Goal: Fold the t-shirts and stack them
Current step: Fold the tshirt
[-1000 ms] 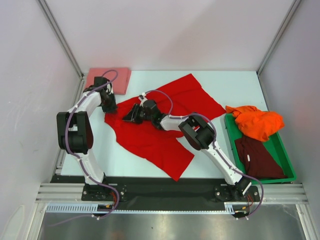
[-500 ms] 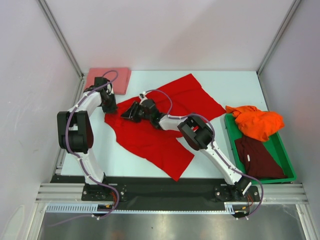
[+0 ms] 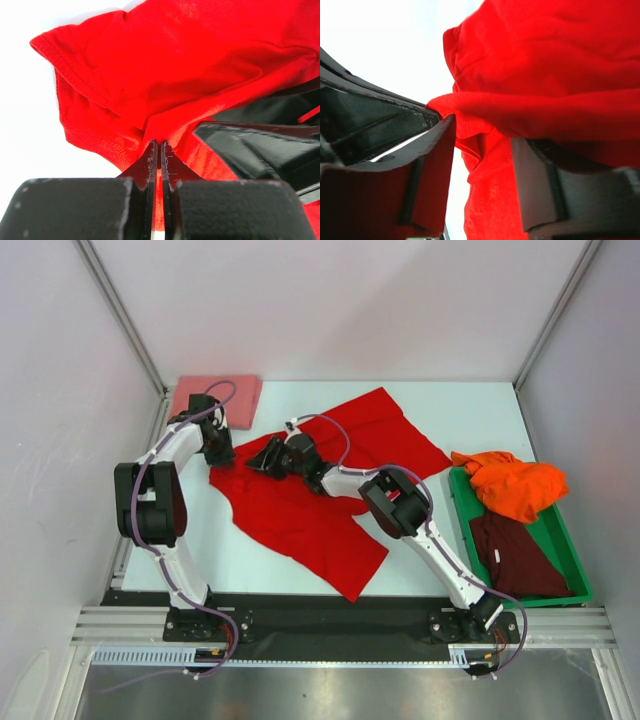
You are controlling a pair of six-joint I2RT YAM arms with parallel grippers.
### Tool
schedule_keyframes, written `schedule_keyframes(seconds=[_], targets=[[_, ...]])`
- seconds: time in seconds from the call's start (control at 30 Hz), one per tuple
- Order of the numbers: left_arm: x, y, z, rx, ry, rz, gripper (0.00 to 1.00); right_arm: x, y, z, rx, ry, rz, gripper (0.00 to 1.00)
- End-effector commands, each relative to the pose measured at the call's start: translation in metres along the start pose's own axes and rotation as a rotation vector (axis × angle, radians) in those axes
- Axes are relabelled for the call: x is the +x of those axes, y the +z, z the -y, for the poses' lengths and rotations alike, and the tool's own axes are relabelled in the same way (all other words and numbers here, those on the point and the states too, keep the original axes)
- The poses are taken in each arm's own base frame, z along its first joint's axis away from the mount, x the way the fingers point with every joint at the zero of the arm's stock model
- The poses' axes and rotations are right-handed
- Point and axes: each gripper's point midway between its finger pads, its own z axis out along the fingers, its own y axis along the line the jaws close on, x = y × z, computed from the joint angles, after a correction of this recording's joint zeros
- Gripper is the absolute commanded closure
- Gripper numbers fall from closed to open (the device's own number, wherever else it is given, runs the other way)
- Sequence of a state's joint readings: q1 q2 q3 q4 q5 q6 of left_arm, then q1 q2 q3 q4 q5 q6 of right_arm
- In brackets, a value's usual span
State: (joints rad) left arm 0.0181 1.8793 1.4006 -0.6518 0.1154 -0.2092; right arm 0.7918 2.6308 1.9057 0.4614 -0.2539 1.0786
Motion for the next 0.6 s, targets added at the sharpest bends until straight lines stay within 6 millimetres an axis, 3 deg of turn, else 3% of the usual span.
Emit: schedule_keyframes(seconds=[0.0, 0.2, 0.57], targets=[[-0.017, -0.012, 0.007, 0.027, 0.006, 0.061, 0.96, -0.03, -0.013, 0.038, 0.133, -0.02, 0.072, 0.46], [-0.016, -0.01, 0.008, 0.036, 0.001, 0.056, 0.96, -0.023, -0.002, 0.014, -0.019, -0.047, 0.023, 0.47], [-0.017, -0.009, 0.01, 0.048, -0.001, 0.058, 0.96, 0.012, 0.005, -0.027, -0.174, -0.052, -0.061, 0.53]])
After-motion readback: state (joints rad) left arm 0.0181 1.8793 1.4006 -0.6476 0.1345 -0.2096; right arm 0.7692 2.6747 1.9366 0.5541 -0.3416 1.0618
